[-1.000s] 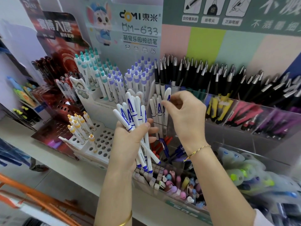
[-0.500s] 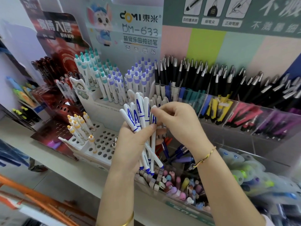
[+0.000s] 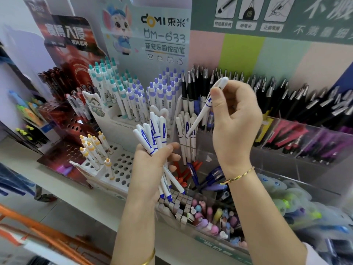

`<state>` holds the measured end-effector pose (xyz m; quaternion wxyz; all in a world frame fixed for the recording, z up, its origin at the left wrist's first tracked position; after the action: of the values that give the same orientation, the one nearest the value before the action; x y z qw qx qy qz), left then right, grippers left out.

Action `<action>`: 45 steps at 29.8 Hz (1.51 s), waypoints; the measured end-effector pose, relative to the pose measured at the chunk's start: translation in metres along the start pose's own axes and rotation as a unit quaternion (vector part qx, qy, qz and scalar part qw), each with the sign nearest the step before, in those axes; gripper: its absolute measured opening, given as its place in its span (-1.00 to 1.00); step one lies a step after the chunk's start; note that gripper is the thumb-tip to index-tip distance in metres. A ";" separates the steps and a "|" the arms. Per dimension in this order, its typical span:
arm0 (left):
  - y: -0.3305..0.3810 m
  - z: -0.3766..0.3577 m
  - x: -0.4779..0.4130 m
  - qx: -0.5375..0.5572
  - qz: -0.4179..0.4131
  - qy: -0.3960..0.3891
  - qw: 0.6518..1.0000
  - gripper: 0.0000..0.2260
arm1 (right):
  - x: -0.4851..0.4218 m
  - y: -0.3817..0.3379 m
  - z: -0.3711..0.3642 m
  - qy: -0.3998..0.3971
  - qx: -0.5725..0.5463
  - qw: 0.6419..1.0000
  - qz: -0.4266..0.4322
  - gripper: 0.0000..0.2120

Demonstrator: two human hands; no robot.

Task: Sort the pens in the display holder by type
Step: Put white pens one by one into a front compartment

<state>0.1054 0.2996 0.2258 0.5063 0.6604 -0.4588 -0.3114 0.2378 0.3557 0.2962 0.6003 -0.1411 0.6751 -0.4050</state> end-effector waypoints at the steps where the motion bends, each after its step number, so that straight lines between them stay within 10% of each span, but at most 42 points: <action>1: 0.001 -0.001 0.000 0.003 -0.004 -0.001 1.000 -0.74 | 0.002 0.002 -0.002 -0.013 0.014 1.000 0.011 -0.94; 14: 0.004 -0.001 0.002 0.011 -0.002 -0.015 1.000 -0.73 | 0.030 0.031 -0.024 -0.226 0.309 0.923 -0.033 -0.72; 25: 0.006 -0.007 0.004 0.005 -0.001 -0.081 0.997 -0.72 | 0.023 0.015 -0.018 -0.297 0.041 0.935 -0.190 -0.81; 37: 0.004 -0.003 0.001 0.002 -0.025 0.015 1.000 -0.81 | 0.003 0.003 0.002 0.004 -0.018 0.999 -0.045 -0.92; 45: 0.004 -0.006 0.003 -0.003 -0.010 -0.012 1.000 -0.76 | 0.019 0.023 -0.009 -0.138 0.127 0.982 -0.031 -0.92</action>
<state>0.1105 0.2989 0.2310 0.4996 0.6594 -0.4576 -0.3260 0.2321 0.3607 0.2655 0.6882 -0.1388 0.5241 -0.4822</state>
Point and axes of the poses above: each hand's wrist, its own x-axis away from the middle knuckle, its own z-axis out of the back of the hand, y = z × x, the point moved 2 cm from there along -x, towards the middle knuckle, and after that the axes turned 3 degrees about -z, right-handed, at the moved point
